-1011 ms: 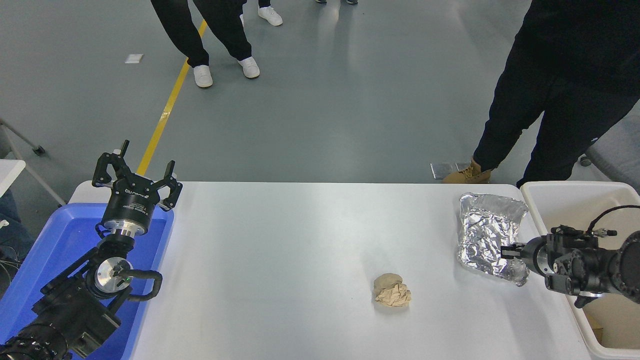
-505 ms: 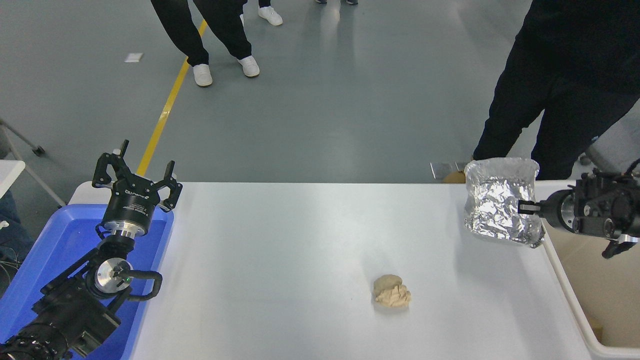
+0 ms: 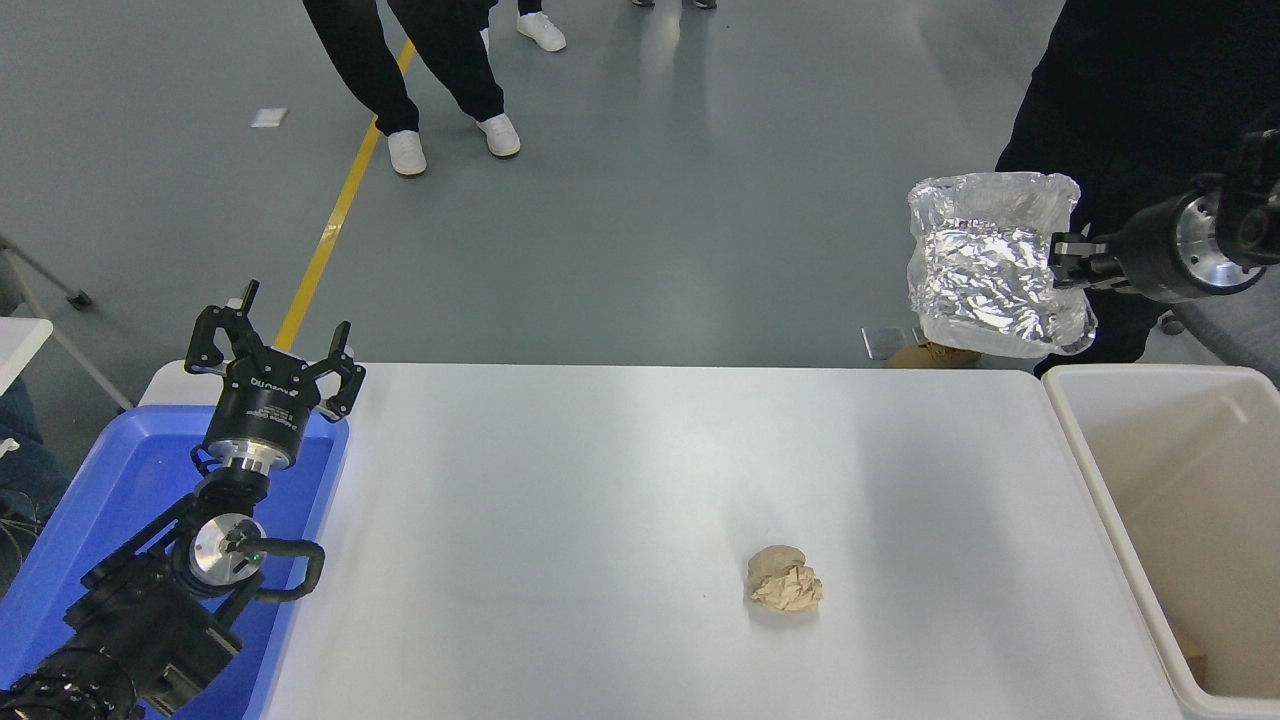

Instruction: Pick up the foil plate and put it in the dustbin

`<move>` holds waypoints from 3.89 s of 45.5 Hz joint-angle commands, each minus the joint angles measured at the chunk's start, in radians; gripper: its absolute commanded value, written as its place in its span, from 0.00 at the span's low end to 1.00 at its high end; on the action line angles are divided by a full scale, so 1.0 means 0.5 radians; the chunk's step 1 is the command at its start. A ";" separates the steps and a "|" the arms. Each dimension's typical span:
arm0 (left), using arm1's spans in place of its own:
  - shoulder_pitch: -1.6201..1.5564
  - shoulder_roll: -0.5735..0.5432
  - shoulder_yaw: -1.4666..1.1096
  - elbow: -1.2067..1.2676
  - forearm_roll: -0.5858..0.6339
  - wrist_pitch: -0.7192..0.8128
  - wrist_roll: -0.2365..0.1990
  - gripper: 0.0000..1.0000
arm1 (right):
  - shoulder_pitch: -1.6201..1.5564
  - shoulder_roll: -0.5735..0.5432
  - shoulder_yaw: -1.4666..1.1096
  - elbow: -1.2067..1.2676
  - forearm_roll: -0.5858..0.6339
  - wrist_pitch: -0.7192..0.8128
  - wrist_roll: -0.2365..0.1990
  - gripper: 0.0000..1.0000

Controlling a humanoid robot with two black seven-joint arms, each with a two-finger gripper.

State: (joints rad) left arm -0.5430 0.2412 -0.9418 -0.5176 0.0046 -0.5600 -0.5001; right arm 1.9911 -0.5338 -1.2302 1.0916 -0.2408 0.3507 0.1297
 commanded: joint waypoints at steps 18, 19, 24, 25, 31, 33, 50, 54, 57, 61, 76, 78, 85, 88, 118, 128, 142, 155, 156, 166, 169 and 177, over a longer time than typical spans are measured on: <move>0.000 0.002 0.000 0.001 0.000 0.000 0.000 0.98 | 0.233 -0.046 -0.003 0.029 0.000 0.179 0.001 0.00; 0.000 0.002 0.000 0.001 0.000 0.000 0.000 0.98 | 0.233 -0.046 -0.003 0.029 0.000 0.179 0.001 0.00; 0.000 -0.001 0.000 -0.002 0.000 0.000 0.000 0.98 | 0.227 -0.049 -0.003 0.029 0.000 0.179 0.001 0.00; 0.000 -0.001 0.000 -0.002 0.000 0.000 0.000 0.98 | 0.224 -0.049 -0.006 0.029 0.000 0.179 0.001 0.00; 0.000 -0.001 0.000 0.001 0.000 0.000 0.000 0.98 | 0.157 -0.052 -0.009 -0.017 -0.019 0.170 -0.002 0.00; 0.000 -0.001 0.000 -0.002 0.000 0.000 0.000 0.98 | 0.089 -0.049 -0.006 -0.081 -0.025 0.161 -0.002 0.00; 0.000 0.002 0.000 0.001 0.000 0.000 0.000 0.98 | -0.745 -0.080 0.119 -0.989 0.018 0.148 -0.008 0.00; 0.000 -0.001 0.000 0.001 0.000 0.000 0.000 0.98 | -0.917 -0.117 0.193 -1.134 0.086 0.148 -0.020 0.00; 0.000 -0.001 0.000 0.001 0.000 0.000 0.000 0.98 | -1.052 -0.123 0.206 -1.250 0.138 0.148 -0.032 0.00; 0.000 -0.001 0.000 0.001 0.000 0.000 0.000 0.98 | -1.239 -0.120 0.206 -1.416 0.211 0.145 -0.045 0.00; 0.000 0.002 0.000 -0.002 0.000 0.000 0.000 0.98 | -1.761 -0.108 0.215 -1.738 0.537 -0.002 -0.324 0.00; 0.000 -0.001 0.000 -0.002 0.000 0.000 0.000 0.98 | -1.795 -0.104 0.227 -1.741 0.561 -0.026 -0.339 0.00; 0.000 -0.001 0.000 -0.002 0.000 0.000 0.000 0.98 | -1.954 -0.101 0.380 -1.741 0.613 -0.100 -0.394 0.00; 0.000 -0.001 0.000 -0.002 0.000 0.000 0.000 0.98 | -2.012 -0.101 0.457 -1.744 0.617 -0.109 -0.397 0.00; 0.000 -0.001 0.000 0.001 0.000 0.000 0.000 0.98 | -2.509 -0.031 0.923 -1.778 0.623 -0.579 -0.394 0.00; 0.000 0.002 0.000 0.001 0.000 0.000 0.000 0.98 | -2.549 -0.028 0.933 -1.775 0.626 -0.606 -0.394 0.00; 0.000 -0.001 0.000 0.001 0.000 0.000 0.000 0.98 | -2.562 -0.031 0.948 -1.778 0.620 -0.683 -0.391 0.73; 0.000 -0.001 0.000 0.001 0.000 0.000 0.000 0.98 | -2.507 -0.028 0.948 -1.748 0.623 -0.784 -0.391 1.00; 0.000 0.002 0.000 0.001 0.000 0.000 0.000 0.98 | -2.491 -0.028 0.948 -1.741 0.623 -0.784 -0.391 1.00; 0.000 0.002 0.000 0.001 0.000 0.000 0.000 0.98 | -2.123 -0.025 0.914 -1.677 0.623 -0.775 -0.391 1.00; -0.003 -0.001 0.000 0.001 0.000 0.000 0.000 0.98 | -1.973 -0.016 0.890 -1.619 0.607 -0.772 -0.391 1.00; -0.003 -0.001 0.000 -0.002 0.000 0.000 0.000 0.98 | -1.608 0.153 0.519 -1.493 0.604 -0.741 -0.391 1.00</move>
State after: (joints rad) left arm -0.5439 0.2410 -0.9420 -0.5175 0.0047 -0.5597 -0.5001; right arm 0.9690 -0.5286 -0.8082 0.2761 0.0653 -0.0307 -0.0657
